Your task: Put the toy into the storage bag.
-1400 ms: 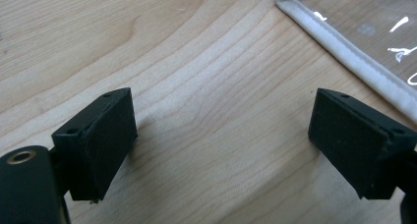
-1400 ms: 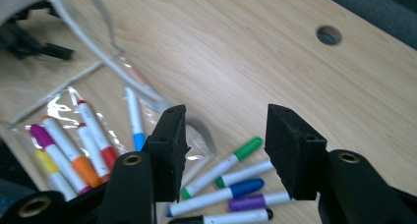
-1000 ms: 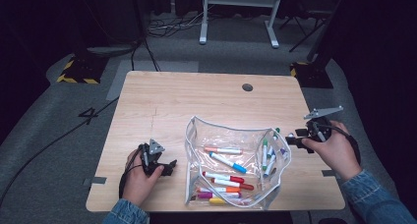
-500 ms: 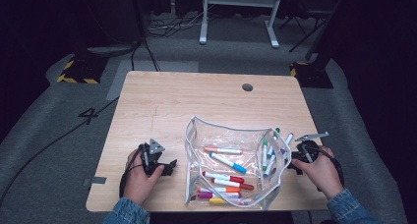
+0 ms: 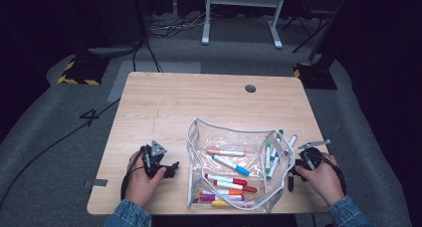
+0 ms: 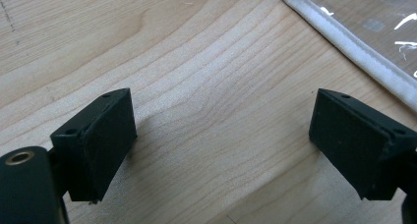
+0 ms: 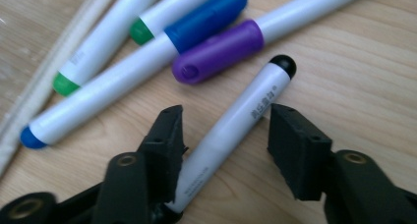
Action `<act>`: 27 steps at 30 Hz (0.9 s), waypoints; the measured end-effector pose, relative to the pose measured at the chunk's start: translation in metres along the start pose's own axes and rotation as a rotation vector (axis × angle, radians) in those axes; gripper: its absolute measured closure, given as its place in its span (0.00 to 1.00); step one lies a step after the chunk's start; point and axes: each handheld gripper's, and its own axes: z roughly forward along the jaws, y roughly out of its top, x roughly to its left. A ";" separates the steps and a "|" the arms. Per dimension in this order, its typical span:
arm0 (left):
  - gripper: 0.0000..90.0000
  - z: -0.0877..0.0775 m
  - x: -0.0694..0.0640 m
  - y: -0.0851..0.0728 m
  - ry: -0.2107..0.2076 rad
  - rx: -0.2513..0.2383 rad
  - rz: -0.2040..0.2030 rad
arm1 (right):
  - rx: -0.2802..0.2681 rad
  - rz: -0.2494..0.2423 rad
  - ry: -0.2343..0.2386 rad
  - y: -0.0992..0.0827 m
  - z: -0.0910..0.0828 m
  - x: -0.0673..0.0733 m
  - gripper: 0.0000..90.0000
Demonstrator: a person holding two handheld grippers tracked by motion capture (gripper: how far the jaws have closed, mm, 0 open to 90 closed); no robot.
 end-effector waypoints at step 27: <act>0.12 0.001 -0.001 0.000 0.006 -0.009 -0.008 | -0.036 0.014 0.070 0.010 -0.070 -0.018 0.86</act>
